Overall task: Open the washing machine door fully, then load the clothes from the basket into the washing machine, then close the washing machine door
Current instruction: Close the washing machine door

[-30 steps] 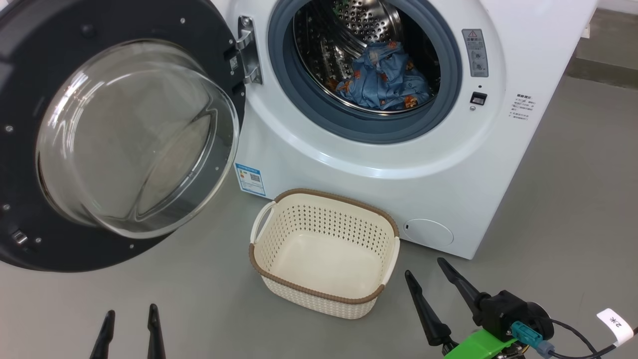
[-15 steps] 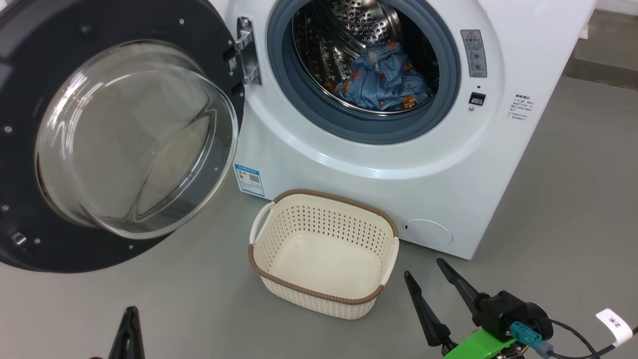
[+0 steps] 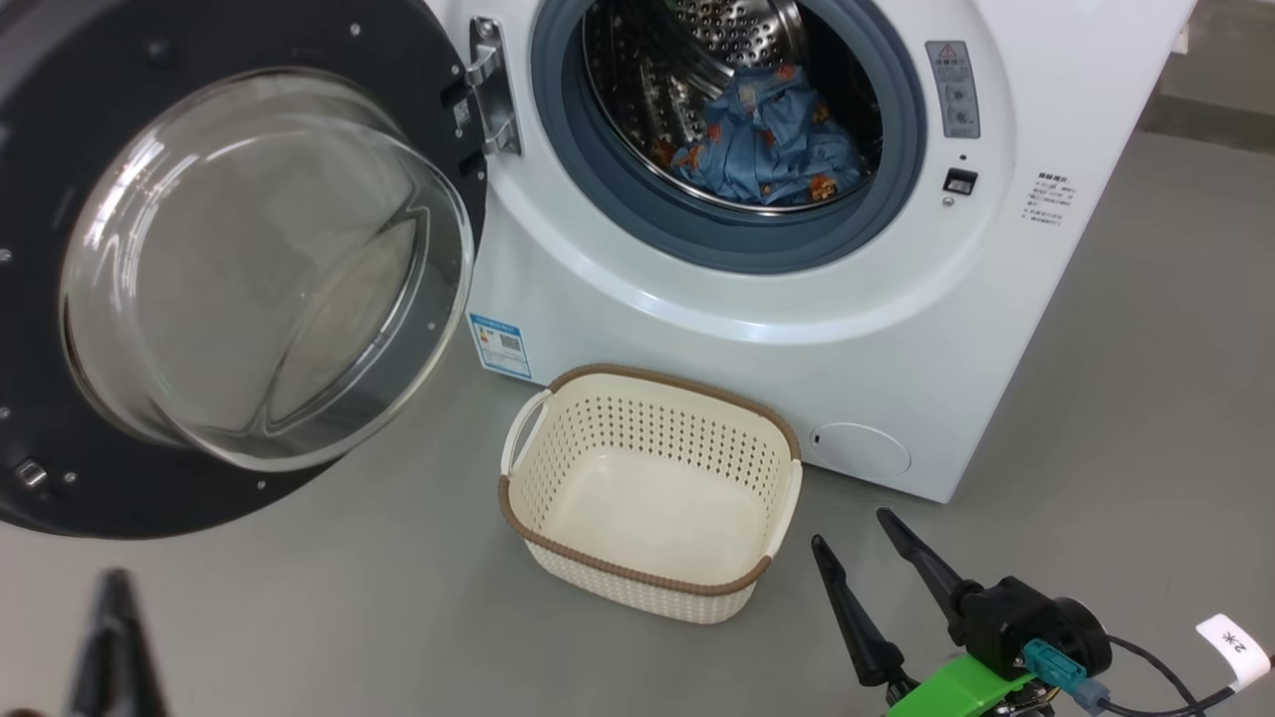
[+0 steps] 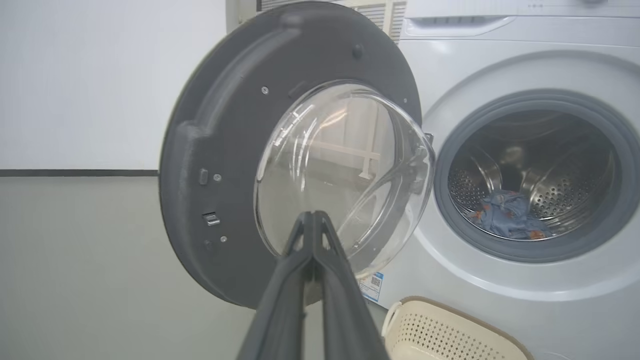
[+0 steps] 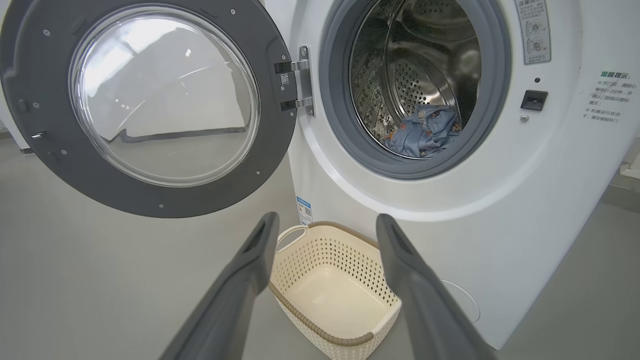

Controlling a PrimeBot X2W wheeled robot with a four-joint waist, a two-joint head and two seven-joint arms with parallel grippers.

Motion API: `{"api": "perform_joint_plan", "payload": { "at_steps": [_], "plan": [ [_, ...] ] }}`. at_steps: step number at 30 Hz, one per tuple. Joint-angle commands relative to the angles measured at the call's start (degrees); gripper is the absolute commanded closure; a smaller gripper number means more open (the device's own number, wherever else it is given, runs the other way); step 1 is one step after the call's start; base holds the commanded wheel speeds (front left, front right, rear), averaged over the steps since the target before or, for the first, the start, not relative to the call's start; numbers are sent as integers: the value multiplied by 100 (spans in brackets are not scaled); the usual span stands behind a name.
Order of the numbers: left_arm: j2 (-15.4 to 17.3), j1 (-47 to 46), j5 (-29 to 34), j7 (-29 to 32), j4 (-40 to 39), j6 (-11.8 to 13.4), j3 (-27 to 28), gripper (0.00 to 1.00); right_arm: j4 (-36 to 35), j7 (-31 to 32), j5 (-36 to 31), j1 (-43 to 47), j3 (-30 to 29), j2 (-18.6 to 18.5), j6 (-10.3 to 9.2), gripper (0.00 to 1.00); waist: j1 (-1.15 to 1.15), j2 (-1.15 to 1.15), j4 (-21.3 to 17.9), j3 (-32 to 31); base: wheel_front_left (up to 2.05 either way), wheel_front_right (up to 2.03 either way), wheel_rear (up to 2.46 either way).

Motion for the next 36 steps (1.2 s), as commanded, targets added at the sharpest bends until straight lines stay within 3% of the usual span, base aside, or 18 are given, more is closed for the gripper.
{"api": "perform_joint_plan", "payload": {
  "at_steps": [1,7,8,13,17,22,30,36],
  "plan": [
    [79,-326,-70,-60,-300,-32,364,100,-182,4,-76,-148,117,5,9,0,0,0,5,85,0,0,0],
    [549,-768,-493,-60,-647,-135,1494,100,-407,242,-293,-81,72,-40,9,0,0,0,1,352,0,0,0],
    [823,-1029,-785,-60,-522,-217,1887,100,-526,342,-341,-83,69,-112,9,0,0,0,-1,470,0,0,0],
    [1707,-1875,-1538,129,148,-376,2695,100,-901,607,-417,-45,-26,-328,9,0,0,0,1,777,0,0,0],
    [2253,-2754,-2285,411,1025,-420,3135,100,-1184,772,-448,31,-69,-465,9,0,0,0,-4,945,0,0,0],
    [2862,-3781,-2950,886,2495,-456,3303,100,-1444,903,-457,127,-161,-528,9,0,0,0,-25,1038,0,0,0],
    [3326,-5219,-4366,2077,4935,-346,3846,100,-1651,1007,-486,183,-120,-547,9,0,0,0,-255,1159,0,0,0],
    [3584,-5772,-4948,2633,6027,-203,4199,100,-1711,1025,-492,148,-83,-587,9,0,0,0,-421,1249,0,0,0]
  ]
}}
